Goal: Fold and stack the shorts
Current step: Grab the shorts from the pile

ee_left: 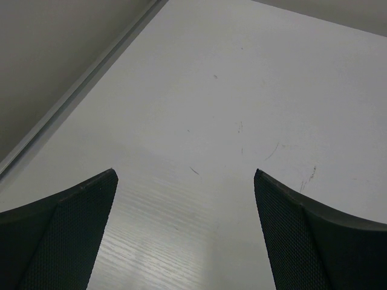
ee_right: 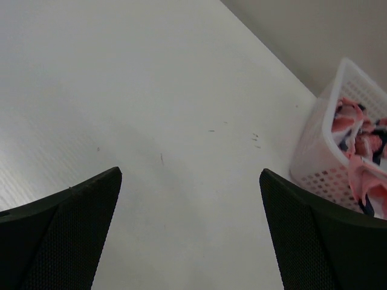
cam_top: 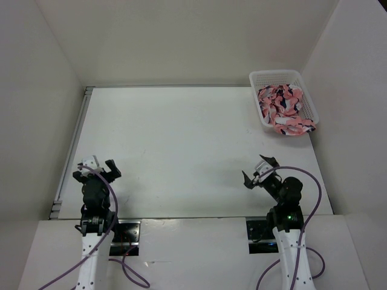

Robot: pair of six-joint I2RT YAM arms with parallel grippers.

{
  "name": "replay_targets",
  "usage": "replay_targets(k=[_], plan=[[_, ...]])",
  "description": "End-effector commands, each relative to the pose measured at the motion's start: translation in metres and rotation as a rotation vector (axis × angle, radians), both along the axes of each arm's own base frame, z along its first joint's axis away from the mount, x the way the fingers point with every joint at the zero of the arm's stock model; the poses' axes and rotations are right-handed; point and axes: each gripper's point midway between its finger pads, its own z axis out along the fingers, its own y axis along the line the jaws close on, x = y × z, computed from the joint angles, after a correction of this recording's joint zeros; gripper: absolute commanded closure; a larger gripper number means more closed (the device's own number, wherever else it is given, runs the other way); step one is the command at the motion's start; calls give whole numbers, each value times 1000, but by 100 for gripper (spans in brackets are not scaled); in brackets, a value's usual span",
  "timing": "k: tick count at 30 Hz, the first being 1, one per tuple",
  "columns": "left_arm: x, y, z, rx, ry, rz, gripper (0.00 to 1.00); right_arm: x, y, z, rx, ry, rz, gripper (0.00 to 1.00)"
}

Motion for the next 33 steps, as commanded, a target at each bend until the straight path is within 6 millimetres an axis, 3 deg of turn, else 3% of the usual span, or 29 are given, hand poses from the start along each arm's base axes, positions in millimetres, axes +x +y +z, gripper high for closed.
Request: replay_targets(k=[1,2,3,4,6,7,10,11,13,14,15,16,17,18,19,20,22,23,24,25,26,27,30,31,32,33], plan=[[4,-5,34,95,-81,-57,0,-16,30,-3,-232,-151,275,0],[6,-8,42,116,-108,-76,0,-21,32,-10,-269,-141,309,0],[7,-10,57,140,-142,-92,0,-28,37,-3,-342,-192,369,0],[10,-21,72,236,-180,-172,0,-23,31,-4,-517,-295,376,0],[11,-47,96,451,-218,-342,0,-3,12,36,-484,-382,190,0],[7,-63,114,610,-247,-441,0,10,-15,51,-461,-373,6,0],[-1,-57,130,613,-220,-408,0,7,-35,92,-498,-423,-121,0],[-2,-56,131,628,-199,-411,0,-4,-35,114,-508,-431,-122,0],[-1,-52,131,630,-143,-409,0,-11,-30,134,-478,-419,-98,0],[-1,-45,137,605,-132,-368,0,-18,-32,164,-443,-431,-122,0],[-3,-43,156,585,-146,-347,0,-13,-37,172,-411,-378,-150,0],[9,-40,147,560,-61,-362,0,16,-44,158,-377,-209,-164,0],[15,-42,148,549,-23,-386,0,23,-58,204,-286,-182,-271,0],[22,-44,149,543,24,-418,0,38,-63,212,-241,-100,-301,0],[37,-46,150,505,132,-471,0,71,-67,182,-210,115,-313,0],[46,-55,148,471,179,-535,0,82,-72,230,-147,84,-370,0],[72,-61,140,390,327,-621,0,107,-77,227,-16,206,-447,0],[79,-65,137,351,361,-646,0,134,-87,223,5,261,-517,0],[90,-66,118,312,441,-674,0,146,-88,217,62,310,-550,0],[97,-70,120,294,445,-683,0,155,-92,206,81,370,-572,0],[105,-69,124,300,462,-652,0,179,-97,193,105,428,-595,0],[113,-69,104,274,541,-648,0,190,-100,186,169,462,-626,0],[133,-75,72,231,740,-639,0,235,-118,157,239,546,-695,1],[138,-79,64,207,798,-653,0,251,-125,165,292,524,-716,3],[144,-79,56,190,858,-661,0,263,-140,159,323,522,-749,8],[153,-88,42,134,946,-717,0,278,-155,125,337,580,-828,10]])
